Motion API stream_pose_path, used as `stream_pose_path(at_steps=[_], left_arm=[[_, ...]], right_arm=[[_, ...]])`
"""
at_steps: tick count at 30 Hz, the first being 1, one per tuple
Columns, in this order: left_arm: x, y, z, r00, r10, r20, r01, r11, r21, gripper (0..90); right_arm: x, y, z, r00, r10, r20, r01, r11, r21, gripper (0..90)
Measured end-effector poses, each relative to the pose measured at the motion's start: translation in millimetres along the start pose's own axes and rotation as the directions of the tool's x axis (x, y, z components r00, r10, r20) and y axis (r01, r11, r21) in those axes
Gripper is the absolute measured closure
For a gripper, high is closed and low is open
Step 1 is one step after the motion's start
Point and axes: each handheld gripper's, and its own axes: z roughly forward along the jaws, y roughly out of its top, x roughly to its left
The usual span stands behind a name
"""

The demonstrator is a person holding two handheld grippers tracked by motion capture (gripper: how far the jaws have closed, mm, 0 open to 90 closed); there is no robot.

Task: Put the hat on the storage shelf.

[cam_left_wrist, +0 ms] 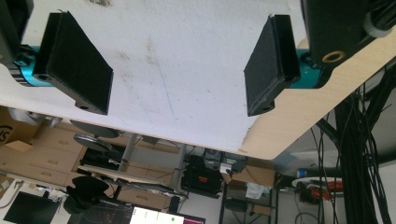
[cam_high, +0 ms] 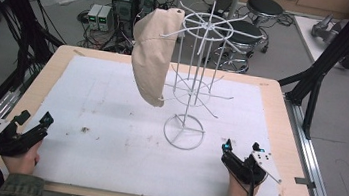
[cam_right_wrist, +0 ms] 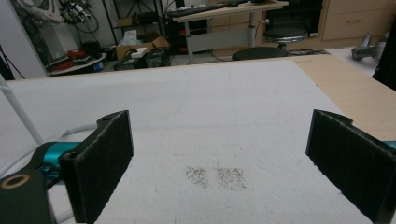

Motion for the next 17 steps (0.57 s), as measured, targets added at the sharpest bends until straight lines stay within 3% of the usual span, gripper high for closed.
stream_pose_path(at_steps=[17], left_arm=[[-0.3, -1.2, 0.6, 0.9996, -0.005, 0.027, 0.005, 1.0, 0.009, 24.2]], right_arm=[[0.6, -0.7, 1.5, 1.0, -0.006, -0.003, 0.006, 0.9999, 0.008, 6.5]])
